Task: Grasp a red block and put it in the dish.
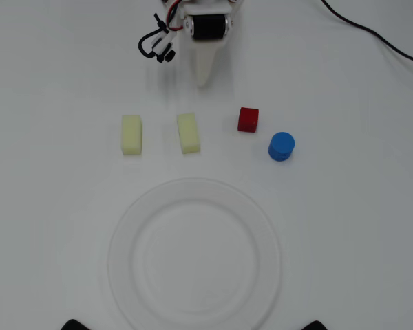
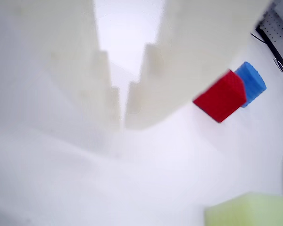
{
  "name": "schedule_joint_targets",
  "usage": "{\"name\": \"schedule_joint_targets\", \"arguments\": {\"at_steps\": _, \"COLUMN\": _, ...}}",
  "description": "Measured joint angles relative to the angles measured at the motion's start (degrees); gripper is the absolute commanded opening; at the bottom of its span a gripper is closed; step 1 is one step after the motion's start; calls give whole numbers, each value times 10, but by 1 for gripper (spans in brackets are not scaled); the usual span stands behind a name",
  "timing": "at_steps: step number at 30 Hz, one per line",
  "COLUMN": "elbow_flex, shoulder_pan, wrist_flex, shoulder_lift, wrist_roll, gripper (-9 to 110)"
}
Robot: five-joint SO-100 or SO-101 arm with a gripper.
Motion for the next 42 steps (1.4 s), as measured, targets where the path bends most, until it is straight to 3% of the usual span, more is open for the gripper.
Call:
{"name": "schedule_joint_targets", "arguments": {"at_steps": 30, "elbow_flex": -22, "shoulder_pan": 4, "wrist_flex": 7, "shoulder_lift": -14, "wrist_roll": -2, "gripper": 0}}
{"name": "schedule_joint_targets", "arguments": {"at_steps": 42, "elbow_flex": -371, "shoulder_pan": -29, "wrist_flex": 5, "shoulder_lift": -478, "wrist_roll": 28, "gripper": 0}}
